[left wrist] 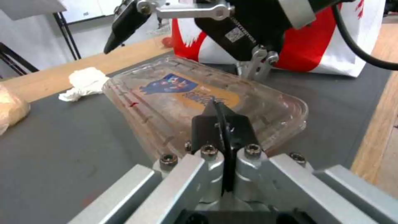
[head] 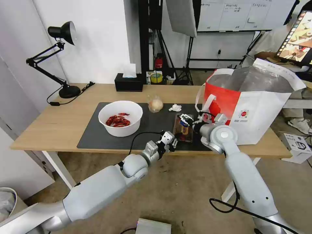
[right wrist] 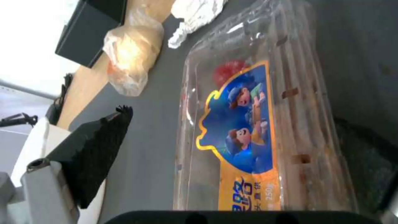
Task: Pick up the trash from the table and place it into the takeout bag.
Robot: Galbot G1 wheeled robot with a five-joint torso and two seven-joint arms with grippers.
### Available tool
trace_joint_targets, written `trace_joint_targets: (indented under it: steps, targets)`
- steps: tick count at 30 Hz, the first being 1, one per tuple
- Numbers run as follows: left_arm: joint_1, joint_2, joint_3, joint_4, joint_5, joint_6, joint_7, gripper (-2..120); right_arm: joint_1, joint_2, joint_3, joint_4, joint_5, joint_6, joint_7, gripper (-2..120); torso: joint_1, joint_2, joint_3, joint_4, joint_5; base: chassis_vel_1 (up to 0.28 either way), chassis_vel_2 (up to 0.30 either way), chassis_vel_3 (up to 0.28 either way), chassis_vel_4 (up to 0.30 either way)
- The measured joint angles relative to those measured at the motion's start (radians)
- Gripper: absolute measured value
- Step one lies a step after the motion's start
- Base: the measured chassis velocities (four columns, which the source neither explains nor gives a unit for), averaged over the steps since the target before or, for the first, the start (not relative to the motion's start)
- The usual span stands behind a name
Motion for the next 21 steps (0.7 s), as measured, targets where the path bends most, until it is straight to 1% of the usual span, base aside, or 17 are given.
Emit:
trace_joint_targets:
  steps: [5,8,9,12,13,14,16,17,19,20,21]
  targets:
    - [-0.001,-0.001,0.0,0.0,0.0,-0.001,0.0,0,0.009,-0.001,-0.006,-0.001,0.009,-0.01,0.013,100,0.0,0.0,0.0,-0.0001,0.0,0.0,0.0,0.0,0.0]
    - [-0.005,-0.003,0.0,0.0,-0.003,-0.001,-0.001,0,0.015,-0.001,-0.012,-0.001,0.018,-0.024,0.028,92,0.0,0.0,0.0,0.0,-0.0001,0.0,0.0,0.0,0.0]
    - [-0.005,-0.003,0.0,0.0,-0.003,-0.001,-0.001,0,0.015,-0.001,-0.012,-0.001,0.018,-0.024,0.028,92,0.0,0.0,0.0,0.0,-0.0001,0.0,0.0,0.0,0.0]
    - [-0.006,-0.003,0.0,-0.001,-0.004,-0.004,-0.001,0,0.019,0.001,-0.017,-0.003,0.019,-0.038,0.057,82,0.0,0.0,0.0,-0.0001,0.0,0.0,0.0,0.0,0.0]
    - [-0.006,-0.003,0.0,-0.001,-0.004,-0.004,-0.001,0,0.019,0.001,-0.017,-0.003,0.019,-0.038,0.057,82,0.0,0.0,0.0,-0.0001,0.0,0.0,0.0,0.0,0.0]
    - [-0.004,-0.003,0.0,-0.001,-0.004,-0.005,-0.001,0,0.02,0.001,-0.019,-0.003,0.019,-0.041,0.066,76,0.0,0.0,0.0,-0.0001,0.0,0.0,0.0,0.0,0.0]
    - [-0.002,-0.003,0.0,-0.002,-0.004,-0.008,-0.002,0,0.02,0.0,-0.021,-0.003,0.019,-0.045,0.079,68,0.0,0.0,0.0,-0.0001,0.0,0.0,0.0,0.0,0.0]
    - [-0.002,-0.003,0.0,-0.002,-0.004,-0.008,-0.002,0,0.02,0.0,-0.021,-0.003,0.019,-0.045,0.079,68,0.0,0.0,0.0,-0.0001,0.0,0.0,0.0,0.0,0.0]
    - [0.0,-0.003,0.001,-0.003,-0.004,-0.009,-0.002,0,0.02,-0.002,-0.023,-0.003,0.019,-0.048,0.093,55,0.0,0.0,0.0,-0.0001,0.0,0.0,0.0,0.0,0.0]
    - [0.0,-0.003,0.001,-0.004,-0.004,-0.009,-0.002,0,0.02,-0.003,-0.023,-0.003,0.019,-0.048,0.097,52,0.0,0.0,0.0,-0.0001,0.0,0.0,0.0,0.0,0.0]
    - [0.0,-0.003,0.001,-0.004,-0.004,-0.009,-0.002,0,0.02,-0.003,-0.023,-0.003,0.019,-0.048,0.097,52,0.0,0.0,0.0,-0.0001,0.0,0.0,0.0,0.0,0.0]
